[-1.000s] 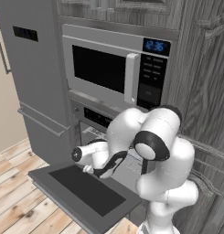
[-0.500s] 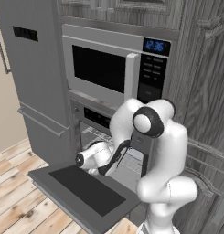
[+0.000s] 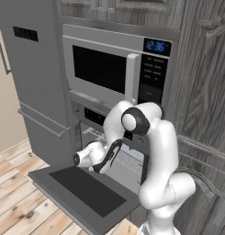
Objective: Take the baked cake out of the oven and place it on the plate for cooling. Then close the oven door.
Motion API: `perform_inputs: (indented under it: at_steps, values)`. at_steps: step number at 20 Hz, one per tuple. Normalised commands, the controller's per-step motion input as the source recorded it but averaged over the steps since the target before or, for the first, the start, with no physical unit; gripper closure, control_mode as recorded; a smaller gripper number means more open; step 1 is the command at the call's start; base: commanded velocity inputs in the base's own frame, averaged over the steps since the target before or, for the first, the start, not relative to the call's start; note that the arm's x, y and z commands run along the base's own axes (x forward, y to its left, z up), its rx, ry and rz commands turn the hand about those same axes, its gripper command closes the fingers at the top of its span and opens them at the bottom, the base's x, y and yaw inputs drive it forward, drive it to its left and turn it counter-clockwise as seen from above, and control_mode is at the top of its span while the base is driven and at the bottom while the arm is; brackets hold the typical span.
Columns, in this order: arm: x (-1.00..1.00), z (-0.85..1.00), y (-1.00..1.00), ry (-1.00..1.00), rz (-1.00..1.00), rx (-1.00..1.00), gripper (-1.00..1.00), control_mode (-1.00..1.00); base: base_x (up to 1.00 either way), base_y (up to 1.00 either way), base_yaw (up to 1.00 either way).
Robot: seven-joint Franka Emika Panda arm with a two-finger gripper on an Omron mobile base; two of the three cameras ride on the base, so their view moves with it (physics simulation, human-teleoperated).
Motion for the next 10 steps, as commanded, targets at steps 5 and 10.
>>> perform_inputs:
  at_steps: [5, 10]
  values:
    - [0.5, -0.33, -0.29, 0.0, -0.03, -0.06, -1.0, -1.0, 0.0, 0.0, 0.0]
    - [0.4, -0.4, -0.31, 0.0, -0.01, -0.04, -1.0, -1.0, 0.0, 0.0, 0.0]
